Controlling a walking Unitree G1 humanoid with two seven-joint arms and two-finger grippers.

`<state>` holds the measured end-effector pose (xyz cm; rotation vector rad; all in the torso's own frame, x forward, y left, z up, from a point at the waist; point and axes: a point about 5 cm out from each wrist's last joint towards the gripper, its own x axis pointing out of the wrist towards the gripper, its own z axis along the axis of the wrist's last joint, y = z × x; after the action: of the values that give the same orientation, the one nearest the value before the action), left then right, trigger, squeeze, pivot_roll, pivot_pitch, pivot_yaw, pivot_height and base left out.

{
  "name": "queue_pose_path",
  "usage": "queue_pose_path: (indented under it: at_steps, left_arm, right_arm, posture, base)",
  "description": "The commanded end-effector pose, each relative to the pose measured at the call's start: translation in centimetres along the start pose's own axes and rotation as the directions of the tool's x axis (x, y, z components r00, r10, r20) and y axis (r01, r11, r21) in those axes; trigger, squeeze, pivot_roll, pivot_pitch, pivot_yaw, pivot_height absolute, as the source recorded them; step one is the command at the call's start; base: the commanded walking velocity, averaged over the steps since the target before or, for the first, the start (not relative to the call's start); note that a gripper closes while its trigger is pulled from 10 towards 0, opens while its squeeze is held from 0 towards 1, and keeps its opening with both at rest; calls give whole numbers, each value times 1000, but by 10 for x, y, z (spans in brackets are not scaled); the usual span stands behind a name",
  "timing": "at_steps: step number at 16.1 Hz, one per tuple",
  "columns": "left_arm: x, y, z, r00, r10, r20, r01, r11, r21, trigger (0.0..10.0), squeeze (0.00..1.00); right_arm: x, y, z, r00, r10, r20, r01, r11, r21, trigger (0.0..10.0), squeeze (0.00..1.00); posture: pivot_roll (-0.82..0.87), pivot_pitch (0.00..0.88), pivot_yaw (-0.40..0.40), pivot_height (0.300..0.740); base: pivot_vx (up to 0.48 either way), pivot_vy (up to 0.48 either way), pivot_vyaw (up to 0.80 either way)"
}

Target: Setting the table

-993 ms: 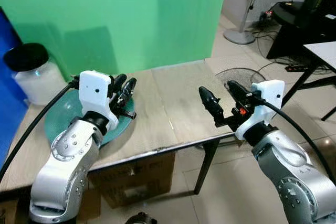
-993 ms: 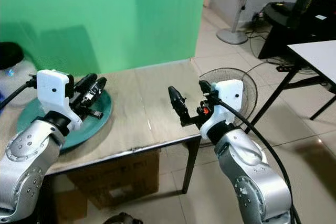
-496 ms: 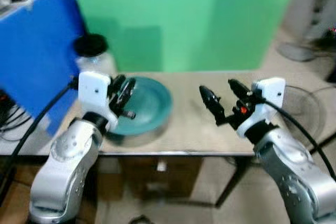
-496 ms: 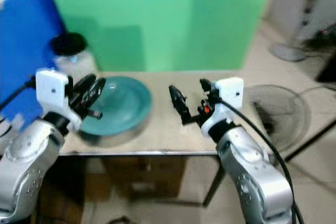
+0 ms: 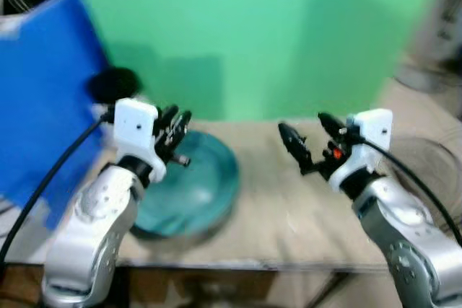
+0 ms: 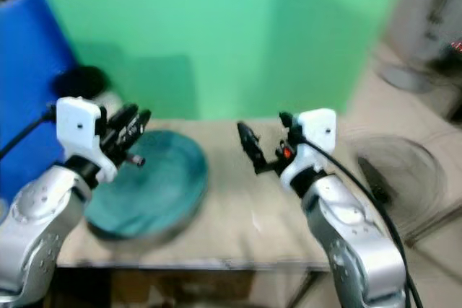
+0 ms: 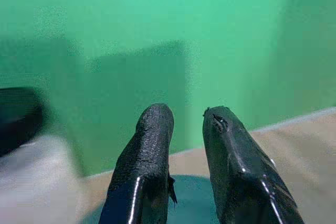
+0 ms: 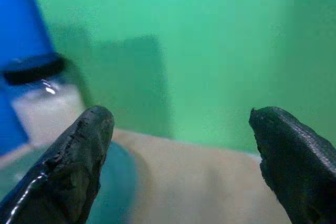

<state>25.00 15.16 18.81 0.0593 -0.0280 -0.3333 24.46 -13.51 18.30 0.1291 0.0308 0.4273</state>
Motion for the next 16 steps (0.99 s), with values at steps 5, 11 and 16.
queue_pose_path:
  at_steps: [5,11,16]
  left_arm:
    - [-15,21,-15,991,-38,-129,41,999,25,10000,1000]
    - [-45,69,-28,950,40,-309,-26,998,51,10000,1000]
    - [-59,92,-46,901,158,-403,-148,987,56,10000,1000]
  right_arm:
    - [13,-5,-22,973,136,-187,-106,981,163,10000,1000]
    - [47,0,-45,882,305,-360,-213,938,273,10000,1000]
    - [67,4,-60,838,363,-407,-212,905,370,10000,12]
  posture:
    - [110,0,29,740]
    - [112,0,21,740]
    - [123,0,12,740]
  base:
    - [0,0,0]
    - [0,0,0]
    - [0,0,0]
